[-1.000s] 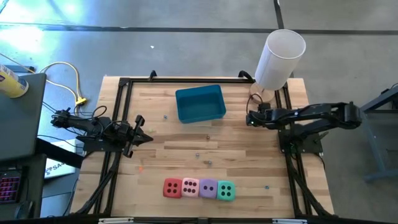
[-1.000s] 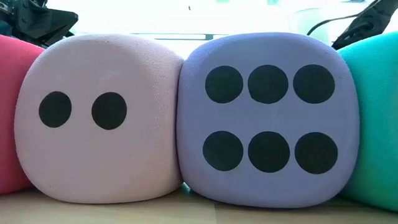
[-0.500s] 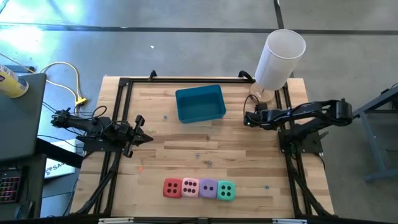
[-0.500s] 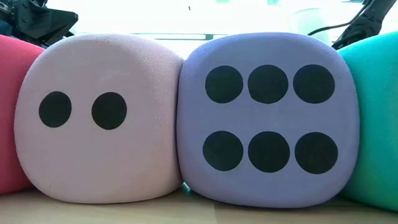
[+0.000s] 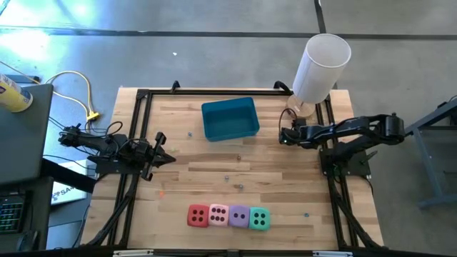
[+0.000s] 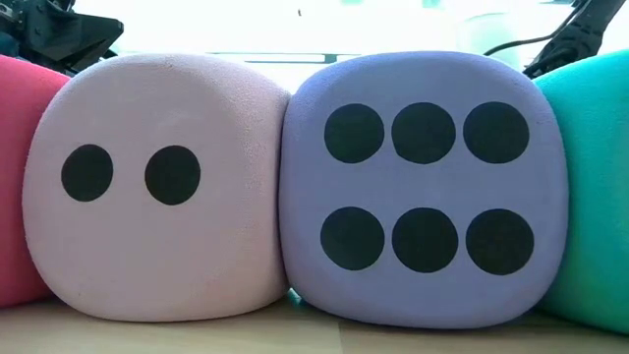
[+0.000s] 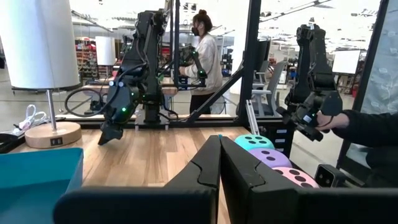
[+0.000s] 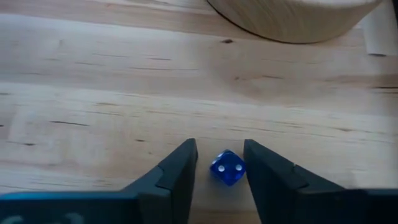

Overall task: Pick & Place Dice
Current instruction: Put the small blue dice into the blue bin

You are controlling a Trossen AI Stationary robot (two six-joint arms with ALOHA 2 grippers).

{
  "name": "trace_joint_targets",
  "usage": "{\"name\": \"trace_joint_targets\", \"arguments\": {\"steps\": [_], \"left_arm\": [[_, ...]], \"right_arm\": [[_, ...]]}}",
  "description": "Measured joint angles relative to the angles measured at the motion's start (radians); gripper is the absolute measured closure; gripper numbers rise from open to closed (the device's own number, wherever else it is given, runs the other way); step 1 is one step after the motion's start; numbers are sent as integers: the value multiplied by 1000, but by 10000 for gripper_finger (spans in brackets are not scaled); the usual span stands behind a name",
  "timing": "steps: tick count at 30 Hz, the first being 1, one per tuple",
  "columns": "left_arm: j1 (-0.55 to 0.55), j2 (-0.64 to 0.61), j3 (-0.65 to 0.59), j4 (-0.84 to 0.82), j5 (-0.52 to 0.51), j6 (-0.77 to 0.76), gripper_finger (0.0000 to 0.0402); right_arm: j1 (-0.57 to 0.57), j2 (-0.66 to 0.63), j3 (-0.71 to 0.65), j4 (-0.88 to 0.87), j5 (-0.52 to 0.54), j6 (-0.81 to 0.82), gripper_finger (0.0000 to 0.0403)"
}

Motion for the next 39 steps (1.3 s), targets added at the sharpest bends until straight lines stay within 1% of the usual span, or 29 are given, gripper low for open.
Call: {"name": "trace_joint_targets", "arguments": {"steps": [9,14,19,24,28,33,35,37,39], "left_arm": [[0,0,0,0,0,2,401],[0,0,0,0,0,2,401],[0,0,0,0,0,1,401],[0,0,0,0,0,1,401],[0,0,0,0,0,11,401],[0,0,0,0,0,18,401],[0,0,0,0,0,18,401],[0,0,0,0,-3,27,401],[0,0,0,0,-20,60,401]], "right_arm": [[5,0,0,1,-21,-32,338],[35,1,-2,11,4,-93,340],[93,-1,-5,30,41,-104,342],[172,-47,-7,88,-7,-120,342],[240,-110,-6,243,-44,-223,342],[306,-154,-5,557,-112,-421,342],[314,-159,-5,704,-144,-526,342],[312,-159,-4,835,-154,-605,342],[295,-159,4,906,-153,-673,342]]}}
